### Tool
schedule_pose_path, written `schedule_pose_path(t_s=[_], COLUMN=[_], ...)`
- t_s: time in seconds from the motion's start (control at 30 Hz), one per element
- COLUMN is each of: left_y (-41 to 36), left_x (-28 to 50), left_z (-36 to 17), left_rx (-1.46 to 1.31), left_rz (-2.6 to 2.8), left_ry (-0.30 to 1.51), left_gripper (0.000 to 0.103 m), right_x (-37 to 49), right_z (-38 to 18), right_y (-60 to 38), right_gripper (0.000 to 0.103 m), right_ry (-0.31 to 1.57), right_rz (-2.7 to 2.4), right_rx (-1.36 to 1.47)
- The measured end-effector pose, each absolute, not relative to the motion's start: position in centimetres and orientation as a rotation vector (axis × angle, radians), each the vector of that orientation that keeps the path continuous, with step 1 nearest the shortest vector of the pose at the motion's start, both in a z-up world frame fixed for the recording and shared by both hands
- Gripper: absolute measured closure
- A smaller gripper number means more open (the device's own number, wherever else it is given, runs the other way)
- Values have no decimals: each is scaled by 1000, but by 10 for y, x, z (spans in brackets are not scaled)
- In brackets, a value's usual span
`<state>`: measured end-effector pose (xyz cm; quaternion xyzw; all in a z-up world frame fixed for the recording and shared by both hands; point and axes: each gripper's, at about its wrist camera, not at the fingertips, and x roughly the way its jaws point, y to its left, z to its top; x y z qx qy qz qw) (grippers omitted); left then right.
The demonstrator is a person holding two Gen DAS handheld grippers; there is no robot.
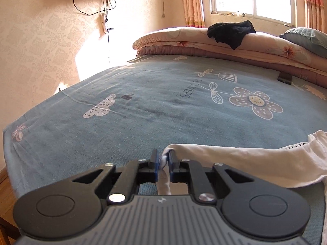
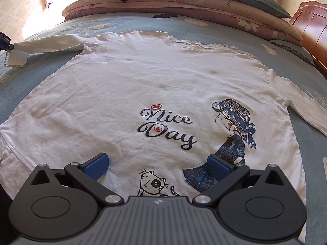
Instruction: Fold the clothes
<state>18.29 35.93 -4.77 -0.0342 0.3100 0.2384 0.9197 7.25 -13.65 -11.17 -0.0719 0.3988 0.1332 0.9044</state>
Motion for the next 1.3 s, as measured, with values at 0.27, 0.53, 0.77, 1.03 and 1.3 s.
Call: schedule_pose_path(t_s=[0.27,0.53,0.77,1.03,1.3], left_y=[358,366,350,265,162], left_x=[175,175,181,213,211], left_z=[-84,-93,-57,-45,-79], left_rx=[-31,-52,-34,108,288], left_rz=[452,477,445,223,-108], left_ry=[700,743,602,521,638], left_gripper=[58,90,94,94,87], right_x=[73,74,74,73,72], right_z=[-111,-111,-111,-112,-111], right_y=[-138,-137,-135,-136,-138], right_gripper=[0,0,0,0,0], right_ry=[824,824,825,820,817], right_rz=[278,272,263,259,266], right_rx=[-151,-148,-144,-142,-144])
